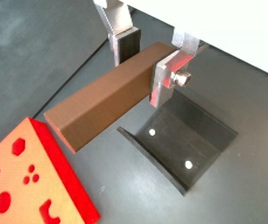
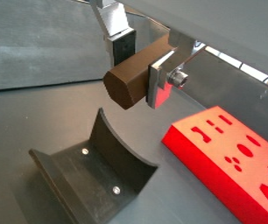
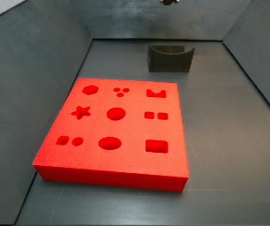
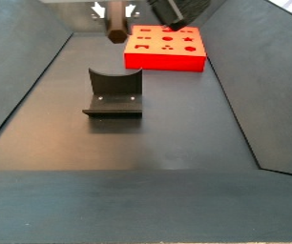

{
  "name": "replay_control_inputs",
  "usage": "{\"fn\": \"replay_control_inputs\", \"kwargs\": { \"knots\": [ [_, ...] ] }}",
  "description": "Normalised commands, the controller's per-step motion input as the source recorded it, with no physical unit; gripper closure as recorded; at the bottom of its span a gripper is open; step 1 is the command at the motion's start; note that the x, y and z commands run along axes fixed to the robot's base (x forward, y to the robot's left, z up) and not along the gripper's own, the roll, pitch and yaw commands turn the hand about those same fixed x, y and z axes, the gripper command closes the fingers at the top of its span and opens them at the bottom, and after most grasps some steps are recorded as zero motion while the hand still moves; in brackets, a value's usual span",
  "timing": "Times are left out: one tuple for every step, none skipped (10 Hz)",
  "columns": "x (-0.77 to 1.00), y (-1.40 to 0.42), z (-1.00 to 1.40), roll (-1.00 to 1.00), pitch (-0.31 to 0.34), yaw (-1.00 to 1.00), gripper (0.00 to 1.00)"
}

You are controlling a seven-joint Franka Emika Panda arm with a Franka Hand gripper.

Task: Pick up the hexagon object. Move up. Place the hexagon object on the fixture. Regrasp the hexagon object. Move to above the board. Insert the hexagon object.
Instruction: Place the hexagon object on the fixture.

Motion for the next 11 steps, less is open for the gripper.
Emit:
{"fn": "replay_control_inputs", "kwargs": {
  "knots": [
    [0.13,0.06,-1.00,-1.00,-0.004,-0.17,1.00],
    [0.11,0.06,-1.00,-1.00,-0.009,-0.16,1.00],
    [0.11,0.08,-1.00,-1.00,-0.021,-0.17,1.00],
    [0.12,0.08,-1.00,-1.00,-0.007,-0.16,1.00],
    [0.14,0.09,-1.00,-1.00,0.007,-0.15,1.00],
    [0.15,0.09,-1.00,-0.82,0.005,-0.13,1.00],
    [0.15,0.10,-1.00,-0.65,0.003,-0.11,1.00],
    [0.16,0.10,-1.00,-0.54,0.004,-0.10,1.00],
    [0.17,0.11,-1.00,-0.32,0.014,-0.08,1.00],
    [0.18,0.10,-1.00,-0.21,0.013,-0.07,1.00],
    [0.16,0.10,-0.91,-0.18,0.014,-0.07,1.00]
  ]
}}
